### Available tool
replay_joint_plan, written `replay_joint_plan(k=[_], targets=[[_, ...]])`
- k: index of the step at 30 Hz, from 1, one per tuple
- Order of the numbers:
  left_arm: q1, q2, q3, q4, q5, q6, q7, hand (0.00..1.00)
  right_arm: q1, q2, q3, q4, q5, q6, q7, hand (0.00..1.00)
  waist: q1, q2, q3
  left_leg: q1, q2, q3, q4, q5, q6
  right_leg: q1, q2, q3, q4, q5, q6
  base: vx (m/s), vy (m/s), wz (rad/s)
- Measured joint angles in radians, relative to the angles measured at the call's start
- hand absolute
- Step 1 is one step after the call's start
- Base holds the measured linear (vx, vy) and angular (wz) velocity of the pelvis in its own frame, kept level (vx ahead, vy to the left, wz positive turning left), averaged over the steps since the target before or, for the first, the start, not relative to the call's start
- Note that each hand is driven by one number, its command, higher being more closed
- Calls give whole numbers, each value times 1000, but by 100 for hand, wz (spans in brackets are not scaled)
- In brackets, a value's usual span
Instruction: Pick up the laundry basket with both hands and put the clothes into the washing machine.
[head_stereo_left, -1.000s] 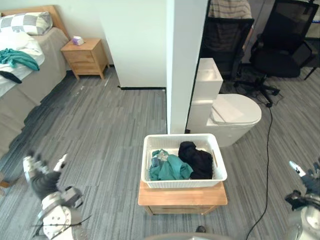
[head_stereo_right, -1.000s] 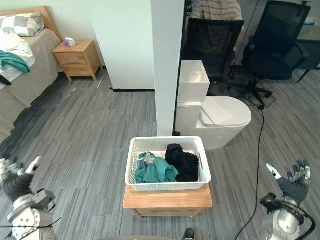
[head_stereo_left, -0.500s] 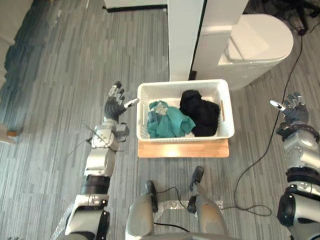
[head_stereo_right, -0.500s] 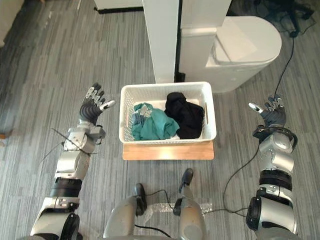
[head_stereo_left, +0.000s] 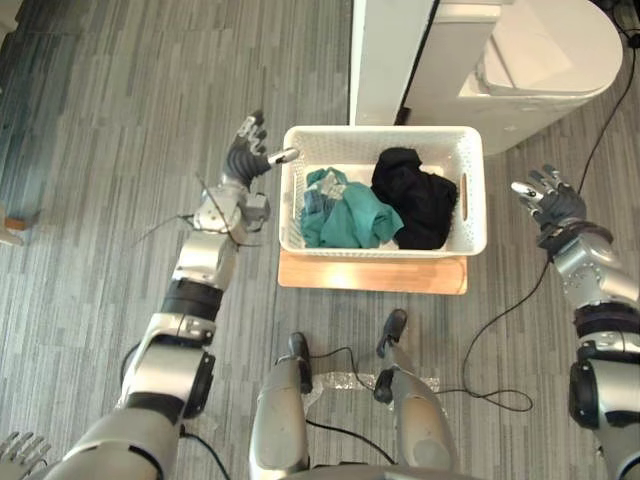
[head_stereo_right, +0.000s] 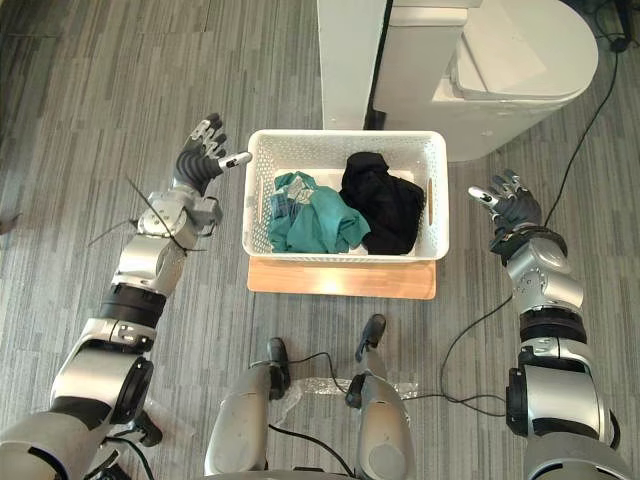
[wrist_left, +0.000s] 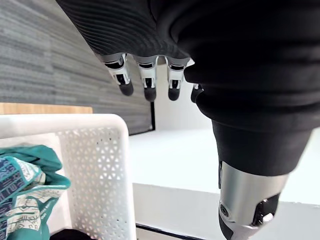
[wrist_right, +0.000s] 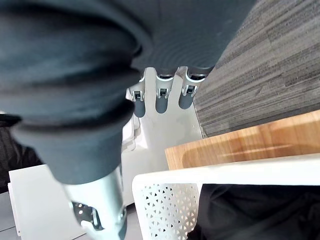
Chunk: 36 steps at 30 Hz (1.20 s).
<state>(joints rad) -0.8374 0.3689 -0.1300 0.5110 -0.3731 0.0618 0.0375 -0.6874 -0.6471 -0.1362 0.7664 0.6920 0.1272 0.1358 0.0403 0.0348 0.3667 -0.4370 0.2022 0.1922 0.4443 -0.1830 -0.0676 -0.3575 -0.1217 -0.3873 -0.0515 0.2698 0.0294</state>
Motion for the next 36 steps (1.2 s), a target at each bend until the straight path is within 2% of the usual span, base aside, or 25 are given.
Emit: replay_joint_plan(k=[2, 8, 13, 23, 28, 36], targets=[[-46, 15, -34, 47, -11, -5, -15, 0, -17, -4, 34, 5, 30, 0, 1, 0, 0, -1, 1, -5, 0, -1, 0, 1, -1, -3, 0, -2, 0, 0, 0, 3, 38, 5], [-226, 23, -148, 376, -6, -5, -74, 0, -188, -5, 207, 120, 95, 4, 17, 0, -2, -12, 11, -23, 1, -4, -5, 11, -7, -19, -2, -9, 8, 0, 0, 10, 51, 5], [-298, -3, -146, 505, 46, -1, -100, 0, -301, 6, 274, 227, 89, 9, 21, 0, -1, -26, 22, -23, 3, -2, -10, 18, -15, -25, -1, -11, 15, 0, 0, 27, 41, 3], [-395, -14, -110, 564, 193, 15, -104, 0, -367, 26, 319, 321, 72, 11, 48, 0, -5, -32, 25, -58, 6, -2, -6, 17, -15, -54, -2, -9, 15, 0, 0, -1, 17, 0], [-424, -14, -86, 587, 260, 20, -104, 0, -385, 40, 342, 359, 47, 14, 65, 0, -22, -38, 28, -66, 8, -4, 2, 17, -14, -55, -1, -9, 15, 0, 0, 0, 26, 2], [-497, -13, 2, 588, 289, 19, -93, 0, -402, 50, 349, 408, 0, 35, 88, 0, -25, -38, 29, -79, 21, 4, 14, 17, -14, -66, 6, 3, 15, 0, -1, -7, 17, -2]])
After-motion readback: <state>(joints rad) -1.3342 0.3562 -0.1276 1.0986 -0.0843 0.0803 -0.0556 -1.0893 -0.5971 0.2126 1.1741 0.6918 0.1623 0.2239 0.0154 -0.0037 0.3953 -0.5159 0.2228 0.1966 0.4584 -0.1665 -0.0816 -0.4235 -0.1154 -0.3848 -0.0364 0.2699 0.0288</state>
